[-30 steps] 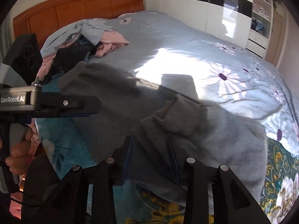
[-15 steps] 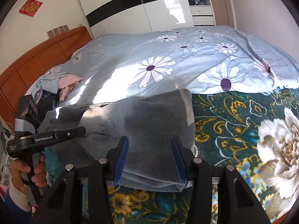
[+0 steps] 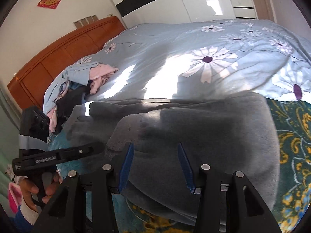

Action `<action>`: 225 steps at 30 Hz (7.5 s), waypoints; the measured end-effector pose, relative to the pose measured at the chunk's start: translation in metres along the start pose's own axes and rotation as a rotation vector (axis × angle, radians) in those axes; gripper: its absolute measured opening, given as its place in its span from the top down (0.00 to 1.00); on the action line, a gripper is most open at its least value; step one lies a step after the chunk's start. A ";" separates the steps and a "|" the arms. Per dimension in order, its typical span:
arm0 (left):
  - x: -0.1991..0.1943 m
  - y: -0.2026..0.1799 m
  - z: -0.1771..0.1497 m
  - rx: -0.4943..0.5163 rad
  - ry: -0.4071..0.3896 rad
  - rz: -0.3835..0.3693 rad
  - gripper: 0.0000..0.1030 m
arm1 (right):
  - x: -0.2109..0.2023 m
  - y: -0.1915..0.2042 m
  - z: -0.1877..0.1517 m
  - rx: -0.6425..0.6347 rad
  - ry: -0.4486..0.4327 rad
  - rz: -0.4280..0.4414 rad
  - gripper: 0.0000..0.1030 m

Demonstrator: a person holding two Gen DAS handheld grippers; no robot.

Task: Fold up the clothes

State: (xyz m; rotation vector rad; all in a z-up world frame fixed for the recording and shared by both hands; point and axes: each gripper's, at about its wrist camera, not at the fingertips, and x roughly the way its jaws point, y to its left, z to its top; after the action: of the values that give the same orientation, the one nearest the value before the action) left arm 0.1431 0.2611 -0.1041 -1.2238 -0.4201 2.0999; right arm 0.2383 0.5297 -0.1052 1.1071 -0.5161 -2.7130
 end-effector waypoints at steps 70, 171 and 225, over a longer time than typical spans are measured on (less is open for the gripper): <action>0.044 -0.065 -0.016 0.149 0.043 0.173 0.86 | -0.001 -0.073 -0.007 0.278 0.071 0.186 0.37; 0.044 -0.059 -0.001 0.107 0.043 0.179 0.19 | -0.047 -0.139 -0.024 0.341 0.043 0.117 0.09; 0.208 -0.350 -0.002 0.380 0.258 -0.293 0.84 | -0.273 -0.338 0.052 0.334 -0.015 -0.072 0.72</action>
State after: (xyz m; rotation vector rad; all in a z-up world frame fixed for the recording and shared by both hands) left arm 0.2071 0.6582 -0.0403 -1.1106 -0.0697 1.6526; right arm 0.3883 0.9322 -0.0220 1.1998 -0.9778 -2.7649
